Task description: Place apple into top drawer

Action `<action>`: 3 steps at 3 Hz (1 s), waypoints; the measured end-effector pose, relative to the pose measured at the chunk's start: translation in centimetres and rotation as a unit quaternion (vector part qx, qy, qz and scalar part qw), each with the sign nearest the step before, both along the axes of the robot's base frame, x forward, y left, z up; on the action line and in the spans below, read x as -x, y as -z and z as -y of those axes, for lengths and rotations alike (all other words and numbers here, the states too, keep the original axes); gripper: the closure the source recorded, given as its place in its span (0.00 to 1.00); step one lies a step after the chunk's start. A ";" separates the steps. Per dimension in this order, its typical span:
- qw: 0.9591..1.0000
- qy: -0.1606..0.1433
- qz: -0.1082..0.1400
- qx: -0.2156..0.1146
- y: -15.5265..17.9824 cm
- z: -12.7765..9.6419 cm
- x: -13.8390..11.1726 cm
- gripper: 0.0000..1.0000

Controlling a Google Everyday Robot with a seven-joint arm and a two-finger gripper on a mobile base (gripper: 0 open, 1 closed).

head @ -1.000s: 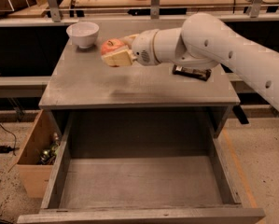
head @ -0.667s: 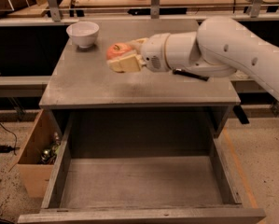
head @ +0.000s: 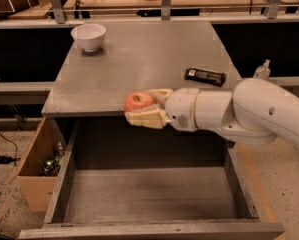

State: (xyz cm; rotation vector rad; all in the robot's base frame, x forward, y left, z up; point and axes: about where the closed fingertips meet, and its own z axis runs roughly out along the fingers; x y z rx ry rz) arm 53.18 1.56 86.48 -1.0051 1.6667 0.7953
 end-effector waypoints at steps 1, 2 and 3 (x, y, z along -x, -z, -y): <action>0.998 0.031 -0.060 -0.001 5.4 2.9 4.6 1.00; 0.992 0.061 -0.107 0.010 9.8 5.2 6.5 1.00; 0.987 0.076 -0.136 0.027 13.0 7.0 6.3 1.00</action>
Offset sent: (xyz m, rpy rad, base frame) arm -0.0848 -0.0865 -0.1574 -0.0535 0.3418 -0.2117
